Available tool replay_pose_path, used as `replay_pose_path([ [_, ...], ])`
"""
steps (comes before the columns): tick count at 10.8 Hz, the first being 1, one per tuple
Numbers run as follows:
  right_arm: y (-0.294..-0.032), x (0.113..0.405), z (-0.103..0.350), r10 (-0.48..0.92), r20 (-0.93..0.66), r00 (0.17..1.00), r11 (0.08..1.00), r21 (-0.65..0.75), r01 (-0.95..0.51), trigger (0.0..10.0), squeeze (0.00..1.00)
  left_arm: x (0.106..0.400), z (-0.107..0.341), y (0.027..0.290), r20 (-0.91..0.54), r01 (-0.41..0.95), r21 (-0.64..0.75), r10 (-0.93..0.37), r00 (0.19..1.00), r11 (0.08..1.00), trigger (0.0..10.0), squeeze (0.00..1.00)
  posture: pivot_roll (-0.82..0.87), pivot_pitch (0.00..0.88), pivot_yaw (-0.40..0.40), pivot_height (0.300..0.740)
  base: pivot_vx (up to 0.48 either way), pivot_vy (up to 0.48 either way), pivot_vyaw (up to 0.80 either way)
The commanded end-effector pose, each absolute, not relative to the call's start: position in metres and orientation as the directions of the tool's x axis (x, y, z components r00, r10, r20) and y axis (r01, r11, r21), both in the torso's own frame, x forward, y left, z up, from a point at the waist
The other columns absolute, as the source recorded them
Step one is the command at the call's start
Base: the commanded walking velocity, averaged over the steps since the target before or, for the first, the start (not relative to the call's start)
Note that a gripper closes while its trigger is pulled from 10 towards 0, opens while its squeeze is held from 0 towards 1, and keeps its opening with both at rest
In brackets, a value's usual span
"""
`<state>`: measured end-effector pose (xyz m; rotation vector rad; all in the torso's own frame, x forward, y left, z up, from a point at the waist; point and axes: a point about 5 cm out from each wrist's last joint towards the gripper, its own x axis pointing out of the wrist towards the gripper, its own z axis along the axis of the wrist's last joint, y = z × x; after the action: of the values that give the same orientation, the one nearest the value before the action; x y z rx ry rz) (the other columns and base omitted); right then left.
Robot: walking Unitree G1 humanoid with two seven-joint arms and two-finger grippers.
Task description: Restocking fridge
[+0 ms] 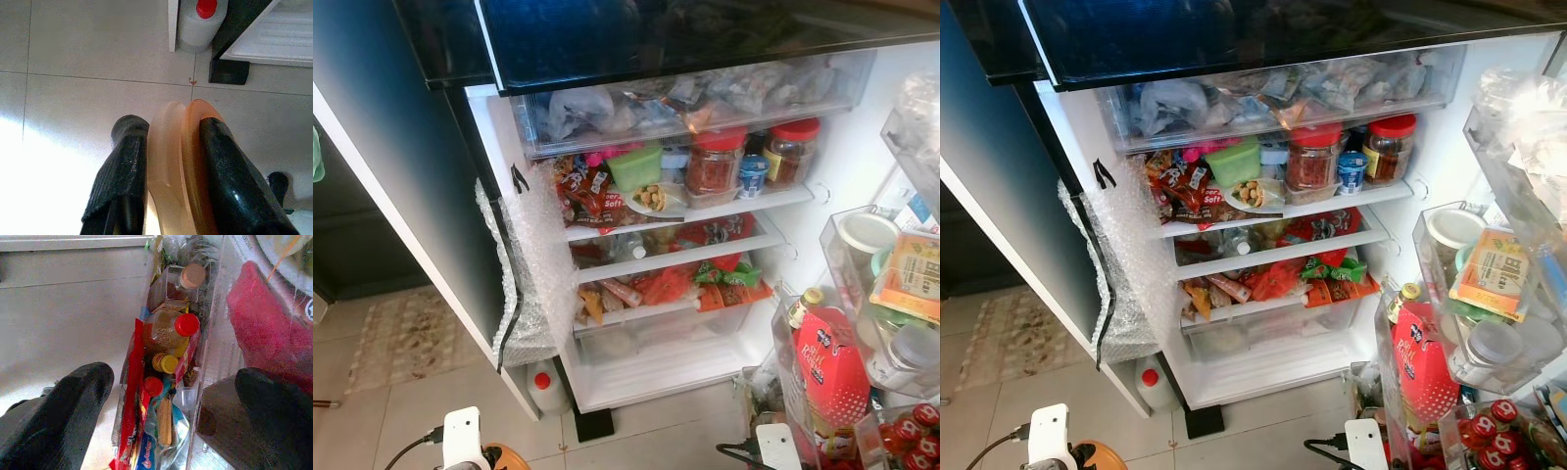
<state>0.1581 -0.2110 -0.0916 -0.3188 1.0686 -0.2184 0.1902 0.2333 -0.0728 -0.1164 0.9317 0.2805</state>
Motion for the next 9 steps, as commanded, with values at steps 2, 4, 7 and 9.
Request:
replay_pose_path([
  [2,-0.212,0.157,-0.092,-0.346,-0.818,0.46,0.925,-0.38,0.019,10.0,0.0,0.185,-0.074,0.238,-0.816,-0.278,0.042,0.193,0.545,0.96,10.0,0.0,-0.09,0.0,0.049,0.74,0.0,0.0,0.0],
  [4,-0.25,0.139,-0.089,-0.404,-0.805,0.434,0.903,-0.427,0.049,10.0,0.0,0.186,-0.074,0.238,-0.817,-0.278,0.041,0.192,0.544,0.96,10.0,0.0,-0.09,0.0,0.048,0.74,0.0,0.0,0.0],
  [7,-0.265,0.13,-0.088,-0.437,-0.798,0.415,0.887,-0.459,0.051,10.0,0.0,0.186,-0.074,0.237,-0.818,-0.28,0.039,0.192,0.543,0.959,10.0,0.0,-0.09,0.0,0.045,0.74,0.0,0.0,0.0],
  [9,-0.269,0.128,-0.087,-0.447,-0.795,0.41,0.883,-0.464,0.061,10.0,0.0,0.186,-0.074,0.237,-0.817,-0.28,0.039,0.192,0.543,0.959,10.0,0.0,-0.09,0.0,0.045,0.74,0.0,0.0,0.0],
])
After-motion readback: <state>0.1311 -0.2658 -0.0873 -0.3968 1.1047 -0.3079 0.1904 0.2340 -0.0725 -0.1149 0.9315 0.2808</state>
